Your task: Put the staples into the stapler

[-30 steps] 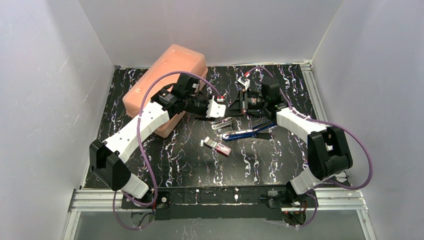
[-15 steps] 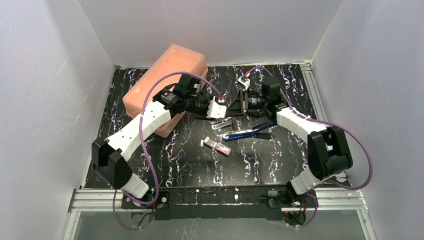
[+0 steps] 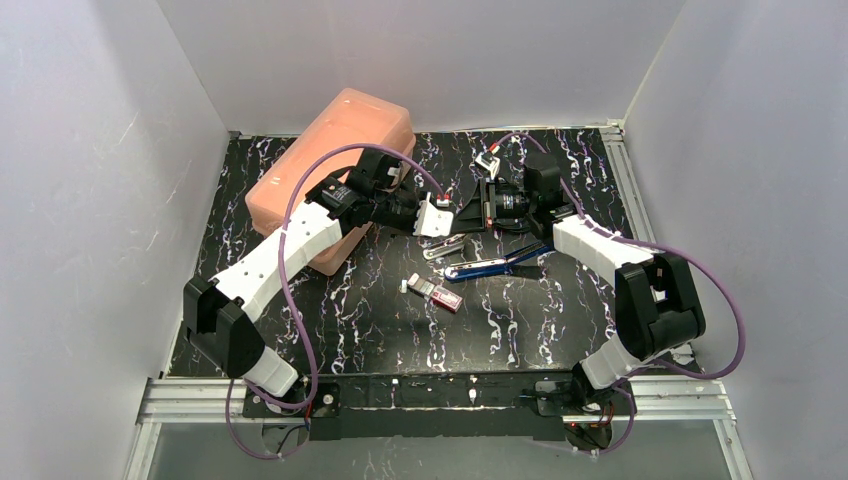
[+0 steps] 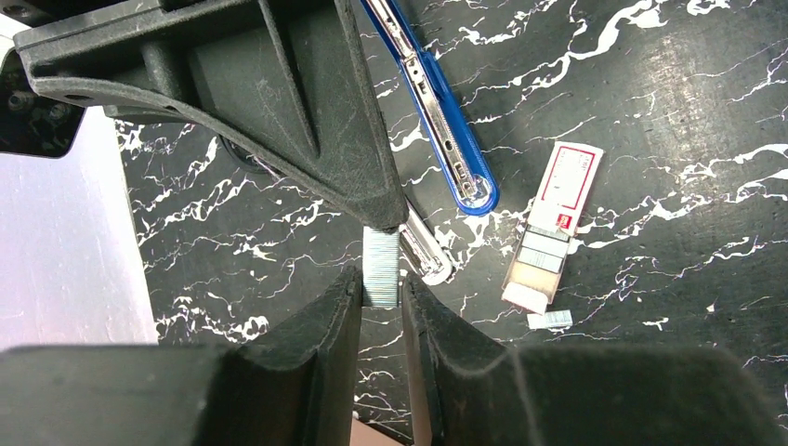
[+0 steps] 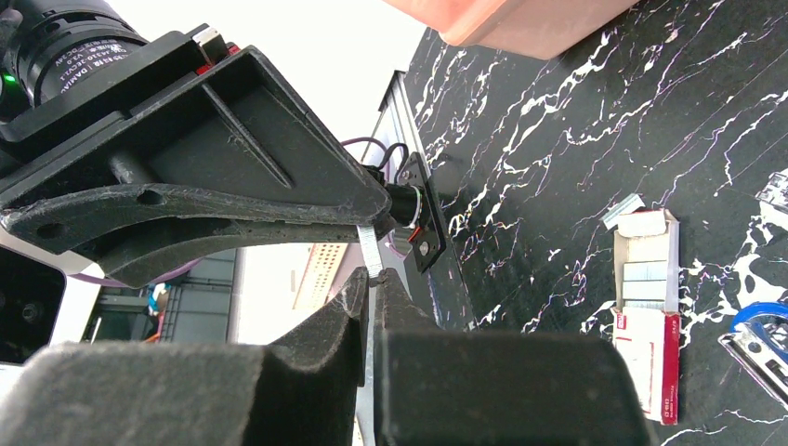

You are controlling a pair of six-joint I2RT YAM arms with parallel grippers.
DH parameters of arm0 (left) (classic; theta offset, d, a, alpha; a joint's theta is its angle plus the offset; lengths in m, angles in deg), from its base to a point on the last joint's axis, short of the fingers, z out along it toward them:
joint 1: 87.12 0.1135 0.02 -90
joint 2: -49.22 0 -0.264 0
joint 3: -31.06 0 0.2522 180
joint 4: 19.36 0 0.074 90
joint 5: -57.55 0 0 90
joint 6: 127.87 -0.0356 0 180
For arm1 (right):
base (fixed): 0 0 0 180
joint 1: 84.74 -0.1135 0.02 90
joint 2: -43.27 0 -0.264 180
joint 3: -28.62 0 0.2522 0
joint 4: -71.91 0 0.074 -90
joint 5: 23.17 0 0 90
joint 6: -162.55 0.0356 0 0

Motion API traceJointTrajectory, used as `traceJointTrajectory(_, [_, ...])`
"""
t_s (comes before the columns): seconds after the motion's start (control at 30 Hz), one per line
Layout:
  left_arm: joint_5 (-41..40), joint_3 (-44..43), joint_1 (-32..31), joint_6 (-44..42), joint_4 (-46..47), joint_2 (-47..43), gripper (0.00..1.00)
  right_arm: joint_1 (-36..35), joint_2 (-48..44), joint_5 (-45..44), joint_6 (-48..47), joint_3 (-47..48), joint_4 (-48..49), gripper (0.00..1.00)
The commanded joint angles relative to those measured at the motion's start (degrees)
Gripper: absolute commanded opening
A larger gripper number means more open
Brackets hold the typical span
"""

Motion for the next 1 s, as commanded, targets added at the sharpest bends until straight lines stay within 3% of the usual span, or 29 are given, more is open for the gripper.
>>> traceJointTrajectory(0.0, [0.6,-2.0,-0.3,-0.3,-1.1,0.2,0.21,0.2,0.6,0.9,0.3,-0.5,2.2,0.09])
traceJointTrajectory(0.13, [0.4,-2.0,-0.3,-0.2,-1.1,0.1,0.19,0.2,0.6,0.8,0.3,-0.5,2.1,0.15])
traceJointTrajectory(0.37, [-0.7,-0.8,-0.3,1.5,-0.1,-0.6,0.07,0.5,-0.4,0.9,-5.6,1.1,-3.2,0.52])
traceJointTrajectory(0.47, [-1.4,0.8,-0.3,3.4,1.2,-1.4,0.04,1.4,-1.3,1.3,-10.8,2.7,-7.6,0.61])
traceJointTrajectory(0.6, [-1.7,3.9,-0.2,8.3,4.4,-2.5,0.02,4.1,-2.2,1.6,-22.6,5.7,-19.1,0.65])
traceJointTrajectory(0.77, [-1.7,7.9,-0.4,19.4,10.2,-1.9,0.02,8.0,-4.0,-2.7,-47.9,12.6,-44.1,0.65])
traceJointTrajectory(0.97, [-5.7,7.5,-3.7,27.5,11.4,2.6,0.03,13.3,-8.9,-9.7,-60.8,15.0,-49.9,0.64])
